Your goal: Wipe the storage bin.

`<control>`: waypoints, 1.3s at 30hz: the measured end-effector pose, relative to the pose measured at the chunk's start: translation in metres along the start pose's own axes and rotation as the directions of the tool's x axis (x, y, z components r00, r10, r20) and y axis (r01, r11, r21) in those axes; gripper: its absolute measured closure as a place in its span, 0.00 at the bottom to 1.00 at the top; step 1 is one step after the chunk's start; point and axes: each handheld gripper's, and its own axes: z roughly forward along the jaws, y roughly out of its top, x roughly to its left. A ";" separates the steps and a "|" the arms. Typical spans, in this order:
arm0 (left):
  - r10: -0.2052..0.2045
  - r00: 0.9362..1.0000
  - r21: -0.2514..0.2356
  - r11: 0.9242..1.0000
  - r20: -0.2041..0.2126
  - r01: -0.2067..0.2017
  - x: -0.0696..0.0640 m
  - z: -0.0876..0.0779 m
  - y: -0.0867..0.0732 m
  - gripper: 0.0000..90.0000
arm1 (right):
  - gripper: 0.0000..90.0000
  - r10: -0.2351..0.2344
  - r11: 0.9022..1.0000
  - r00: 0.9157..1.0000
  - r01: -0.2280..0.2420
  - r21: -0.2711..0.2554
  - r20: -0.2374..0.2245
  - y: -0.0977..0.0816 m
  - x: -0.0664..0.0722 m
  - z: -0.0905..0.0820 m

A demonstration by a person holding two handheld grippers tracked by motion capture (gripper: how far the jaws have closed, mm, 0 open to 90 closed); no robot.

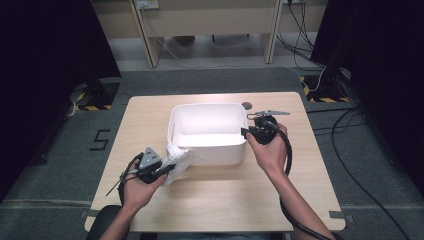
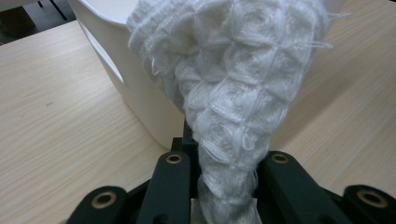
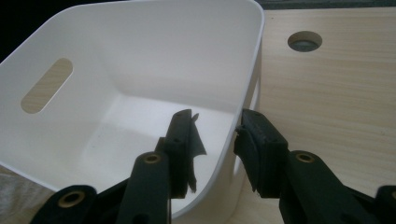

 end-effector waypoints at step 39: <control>-0.034 0.998 0.061 0.997 -0.054 0.037 0.001 0.033 0.003 0.88 | 0.81 -0.049 0.998 0.998 0.048 0.036 0.030 -0.006 0.000 0.011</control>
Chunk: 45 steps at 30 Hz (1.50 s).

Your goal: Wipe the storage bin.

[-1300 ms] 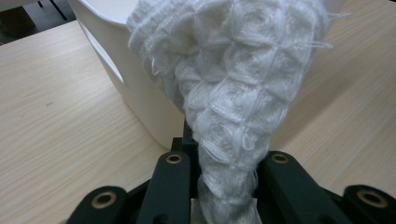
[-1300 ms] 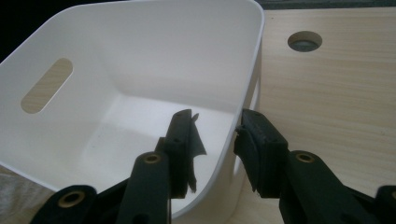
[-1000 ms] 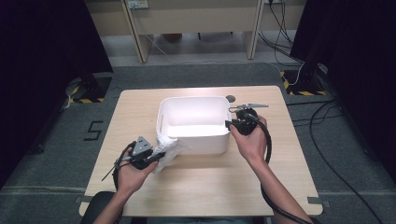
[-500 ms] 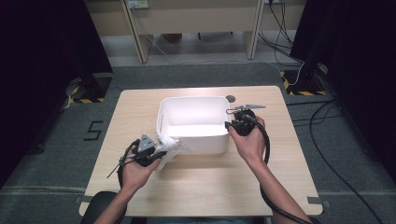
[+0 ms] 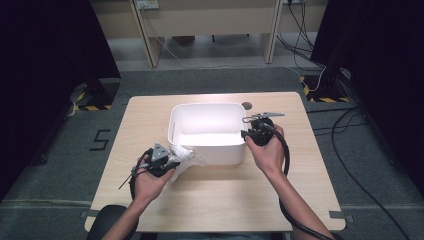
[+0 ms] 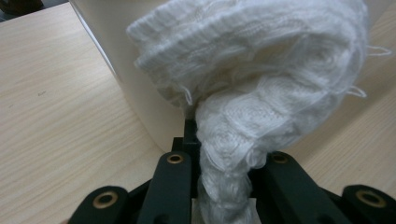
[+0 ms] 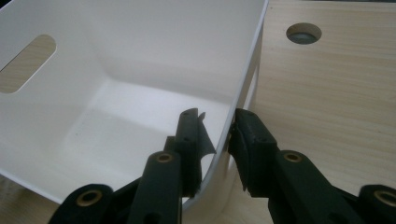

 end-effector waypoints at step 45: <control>0.067 0.998 0.069 0.995 0.016 -0.068 -0.013 0.039 -0.008 0.88 | 0.79 0.004 1.000 1.000 -0.004 -0.009 0.002 0.000 0.002 0.000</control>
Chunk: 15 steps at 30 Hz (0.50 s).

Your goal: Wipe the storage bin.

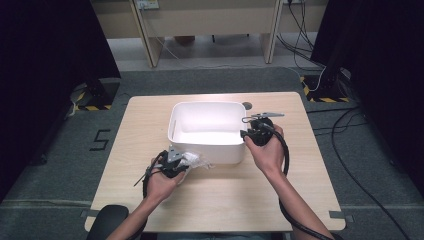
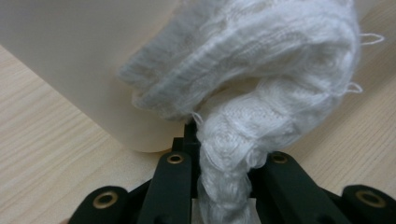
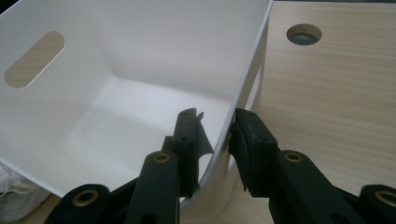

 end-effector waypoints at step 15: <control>-0.023 1.000 -0.058 0.998 -0.006 0.023 0.000 -0.019 0.016 0.88 | 0.79 -0.002 1.000 1.000 0.002 -0.001 -0.002 0.000 0.001 0.001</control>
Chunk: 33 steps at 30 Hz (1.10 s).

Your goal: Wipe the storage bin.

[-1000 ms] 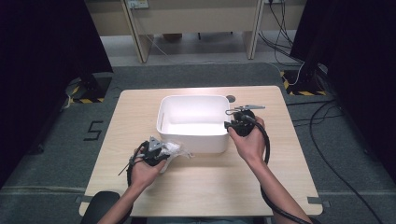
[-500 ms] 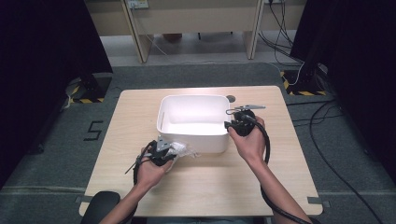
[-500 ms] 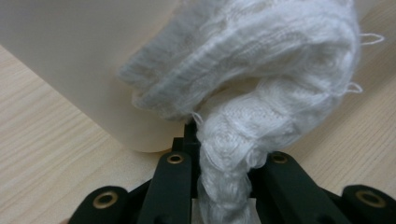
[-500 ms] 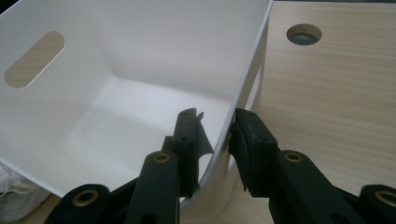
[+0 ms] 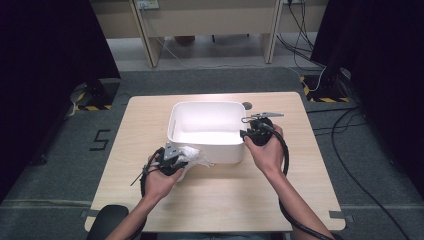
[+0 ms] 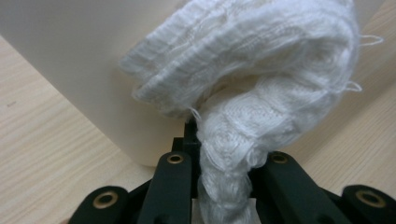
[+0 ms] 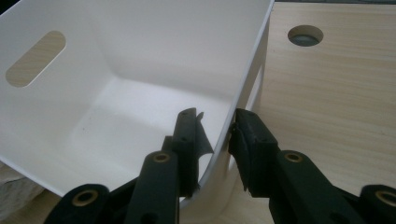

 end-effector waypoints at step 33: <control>0.017 1.000 -0.038 0.999 0.007 -0.017 -0.010 -0.012 0.024 0.88 | 0.79 -0.006 1.000 1.000 0.006 -0.002 -0.001 0.000 0.001 0.000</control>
